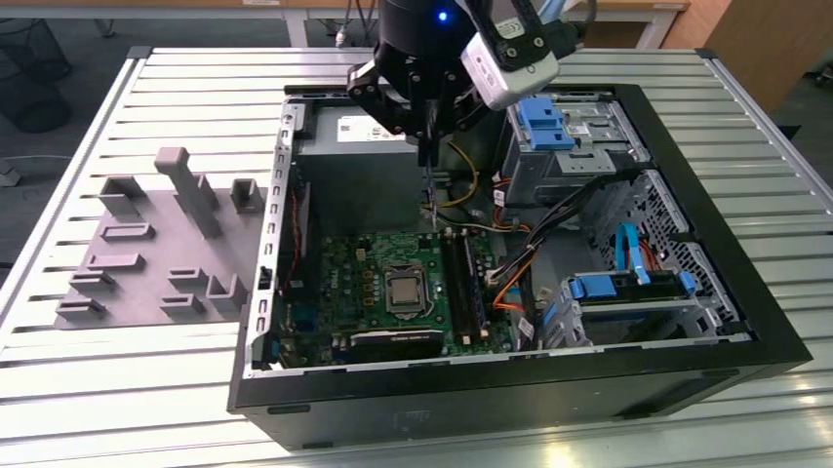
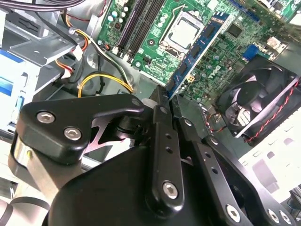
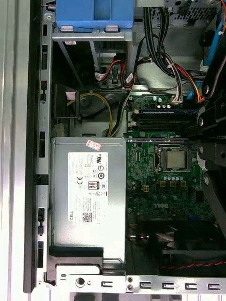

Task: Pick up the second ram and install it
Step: 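Insert the second ram into the second slot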

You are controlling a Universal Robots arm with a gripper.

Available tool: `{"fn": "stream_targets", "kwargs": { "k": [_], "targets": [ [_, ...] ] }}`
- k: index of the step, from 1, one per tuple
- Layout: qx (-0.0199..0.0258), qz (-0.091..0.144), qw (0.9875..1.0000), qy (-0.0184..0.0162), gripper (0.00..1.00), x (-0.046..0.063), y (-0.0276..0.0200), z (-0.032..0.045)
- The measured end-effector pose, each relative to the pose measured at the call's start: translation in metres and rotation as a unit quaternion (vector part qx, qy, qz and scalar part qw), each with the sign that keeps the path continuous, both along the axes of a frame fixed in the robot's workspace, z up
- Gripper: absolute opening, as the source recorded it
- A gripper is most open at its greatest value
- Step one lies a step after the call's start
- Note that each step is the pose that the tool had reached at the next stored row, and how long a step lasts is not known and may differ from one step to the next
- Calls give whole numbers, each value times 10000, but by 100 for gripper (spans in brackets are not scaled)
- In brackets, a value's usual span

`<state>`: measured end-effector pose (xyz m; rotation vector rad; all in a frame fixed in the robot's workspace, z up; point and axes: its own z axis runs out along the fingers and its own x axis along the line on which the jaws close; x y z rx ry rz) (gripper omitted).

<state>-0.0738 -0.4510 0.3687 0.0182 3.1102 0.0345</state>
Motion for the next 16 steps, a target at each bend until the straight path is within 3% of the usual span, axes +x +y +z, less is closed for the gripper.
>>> {"fn": "stream_targets", "kwargs": {
  "k": [6,16],
  "targets": [
    [1,-42,10000,0,14,4,-65,-69],
    [-1,-54,10000,0,14,208,-67,-249]
  ]
}}
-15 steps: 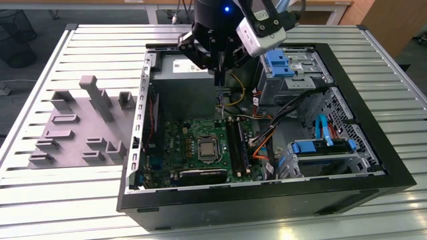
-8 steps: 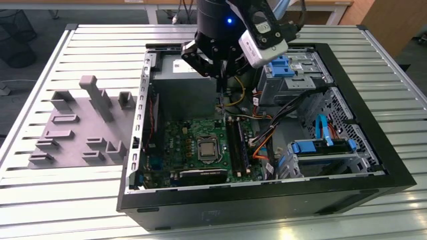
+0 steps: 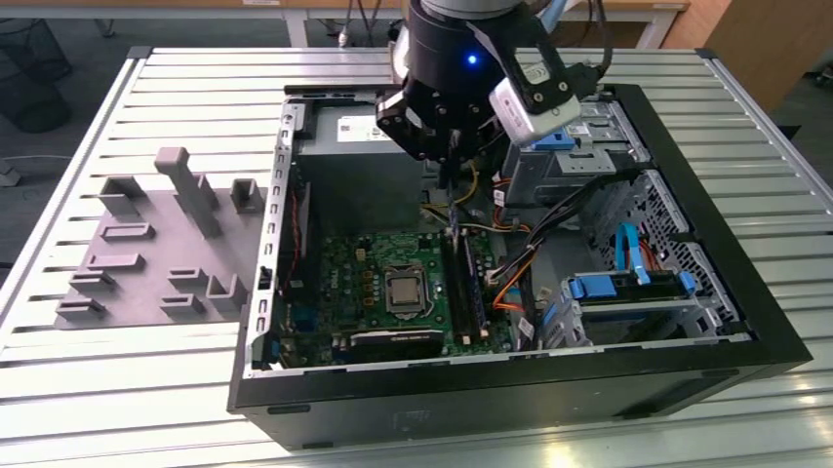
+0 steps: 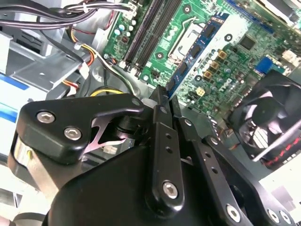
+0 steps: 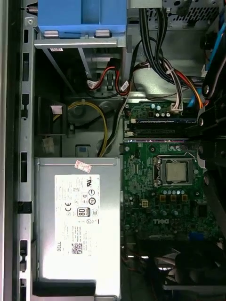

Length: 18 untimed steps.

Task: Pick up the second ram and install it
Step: 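Insert the second ram into the second slot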

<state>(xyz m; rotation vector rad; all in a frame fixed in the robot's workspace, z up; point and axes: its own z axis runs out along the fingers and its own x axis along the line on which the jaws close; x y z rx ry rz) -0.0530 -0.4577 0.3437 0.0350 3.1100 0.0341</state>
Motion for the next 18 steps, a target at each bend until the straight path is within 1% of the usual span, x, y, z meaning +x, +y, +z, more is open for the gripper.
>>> {"fn": "stream_targets", "kwargs": {
  "k": [5,15,18],
  "targets": [
    [1,45,10000,5,14,4,-13,-88],
    [1,49,10000,6,14,5,-13,-91],
    [8,49,10000,5,14,5,-13,-92]
  ]
}}
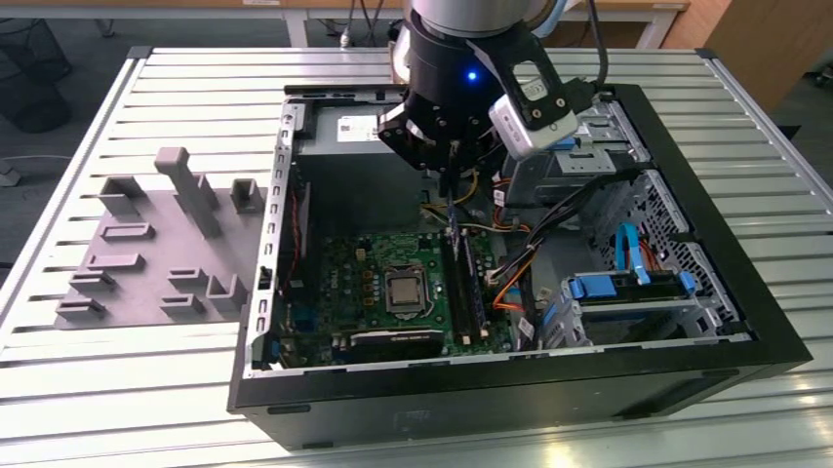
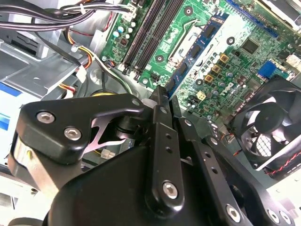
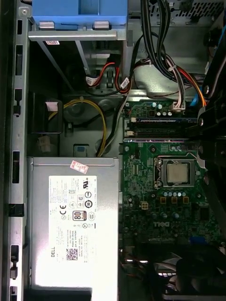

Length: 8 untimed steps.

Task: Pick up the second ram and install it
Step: 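Insert the second ram into the second slot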

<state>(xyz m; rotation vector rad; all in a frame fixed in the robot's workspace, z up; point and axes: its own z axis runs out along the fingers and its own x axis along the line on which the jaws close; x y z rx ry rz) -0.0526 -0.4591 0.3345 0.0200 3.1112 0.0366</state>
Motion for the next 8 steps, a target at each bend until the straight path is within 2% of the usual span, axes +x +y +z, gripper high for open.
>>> {"fn": "stream_targets", "kwargs": {
  "k": [3,6,8],
  "targets": [
    [5,0,10000,-1,14,0,-1,-10],
    [6,2,10000,12,14,0,-52,-47],
    [7,1,10000,28,14,0,-59,-66]
  ]
}}
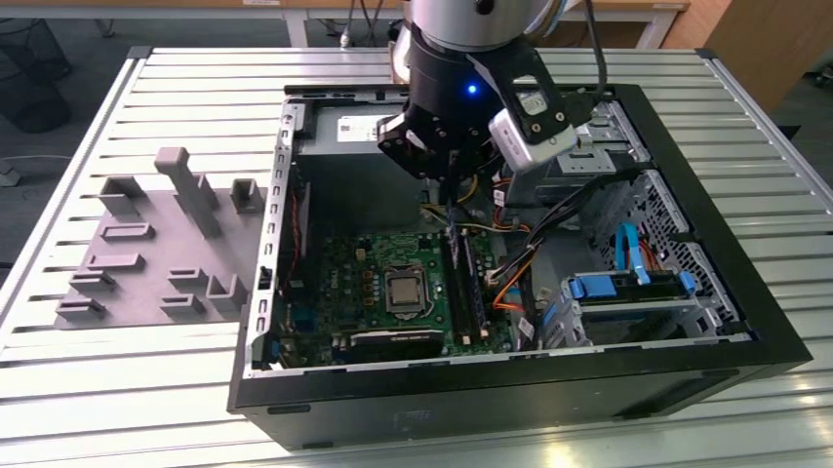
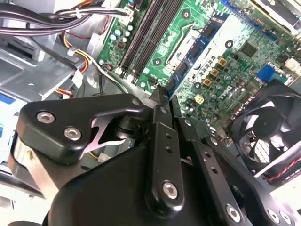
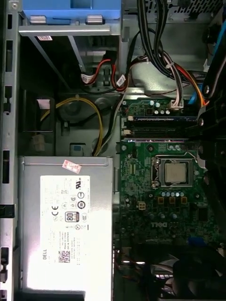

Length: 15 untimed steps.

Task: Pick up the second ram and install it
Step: 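Insert the second ram into the second slot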

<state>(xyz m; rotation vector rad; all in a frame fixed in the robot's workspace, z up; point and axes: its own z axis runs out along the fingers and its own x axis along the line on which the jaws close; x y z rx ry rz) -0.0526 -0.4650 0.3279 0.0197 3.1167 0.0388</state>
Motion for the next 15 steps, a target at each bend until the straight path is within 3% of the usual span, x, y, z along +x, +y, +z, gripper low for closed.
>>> {"fn": "stream_targets", "kwargs": {
  "k": [2,11,15],
  "targets": [
    [-1,1,10000,15,14,5,-1,-32],
    [1,26,10000,17,14,25,-3,-195],
    [-1,33,10000,18,14,25,-3,-206]
  ]
}}
